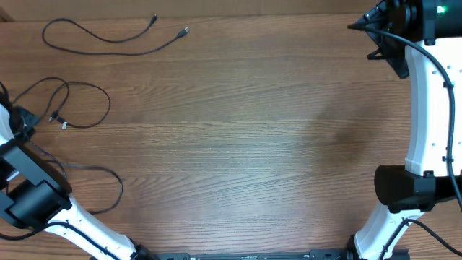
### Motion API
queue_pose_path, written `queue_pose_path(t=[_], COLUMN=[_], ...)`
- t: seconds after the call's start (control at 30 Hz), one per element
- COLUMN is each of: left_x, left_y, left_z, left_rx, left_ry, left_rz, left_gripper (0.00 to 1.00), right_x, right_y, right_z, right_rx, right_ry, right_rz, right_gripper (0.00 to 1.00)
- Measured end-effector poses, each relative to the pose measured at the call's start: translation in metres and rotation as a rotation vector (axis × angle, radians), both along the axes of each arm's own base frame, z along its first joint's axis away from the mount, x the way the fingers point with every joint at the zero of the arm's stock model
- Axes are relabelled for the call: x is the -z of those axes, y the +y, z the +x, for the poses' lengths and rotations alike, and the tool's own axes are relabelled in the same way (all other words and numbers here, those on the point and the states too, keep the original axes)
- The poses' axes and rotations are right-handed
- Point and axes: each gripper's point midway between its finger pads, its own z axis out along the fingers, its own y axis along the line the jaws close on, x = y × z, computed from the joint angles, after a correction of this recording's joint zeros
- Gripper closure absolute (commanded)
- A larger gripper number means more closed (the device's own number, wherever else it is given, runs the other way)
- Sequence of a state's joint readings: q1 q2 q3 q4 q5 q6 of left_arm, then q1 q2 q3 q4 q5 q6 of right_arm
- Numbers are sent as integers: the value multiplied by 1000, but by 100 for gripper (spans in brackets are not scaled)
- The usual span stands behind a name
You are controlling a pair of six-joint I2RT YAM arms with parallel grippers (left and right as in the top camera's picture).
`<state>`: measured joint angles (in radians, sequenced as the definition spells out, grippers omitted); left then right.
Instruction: Untangle cables
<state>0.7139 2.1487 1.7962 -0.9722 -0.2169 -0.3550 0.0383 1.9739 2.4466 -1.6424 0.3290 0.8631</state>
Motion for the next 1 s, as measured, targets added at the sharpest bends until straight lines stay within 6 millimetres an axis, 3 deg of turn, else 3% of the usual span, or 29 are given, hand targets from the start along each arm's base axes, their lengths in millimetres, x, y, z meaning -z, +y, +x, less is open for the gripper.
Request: queue_pose_path(t=[0.2, 0.4, 0.47, 0.6, 0.7, 0.87, 1.0], left_x=[0, 0, -1, -3, -3, -4, -29], left_y=[-1, 16, 23, 41, 49, 39, 28], left_z=[-31, -60, -69, -77, -78, -79, -71], left_rx=[-221, -422, -464, -496, -478, -434, -411], left_ry=[44, 33, 33, 5, -12, 12, -15], left_rz=[-23, -13, -3, 25, 31, -23, -94], left_gripper=[96, 94, 80, 11, 0, 0, 0], right_x=[0, 0, 0, 0, 0, 0, 0], right_y=[0, 0, 0, 0, 0, 0, 0], right_z=[0, 0, 0, 0, 0, 0, 0], right_rx=[0, 0, 0, 0, 0, 0, 0], right_ry=[0, 0, 0, 0, 0, 0, 0], right_rz=[0, 0, 0, 0, 0, 0, 0], right_gripper=[0, 0, 0, 0, 0, 0, 0])
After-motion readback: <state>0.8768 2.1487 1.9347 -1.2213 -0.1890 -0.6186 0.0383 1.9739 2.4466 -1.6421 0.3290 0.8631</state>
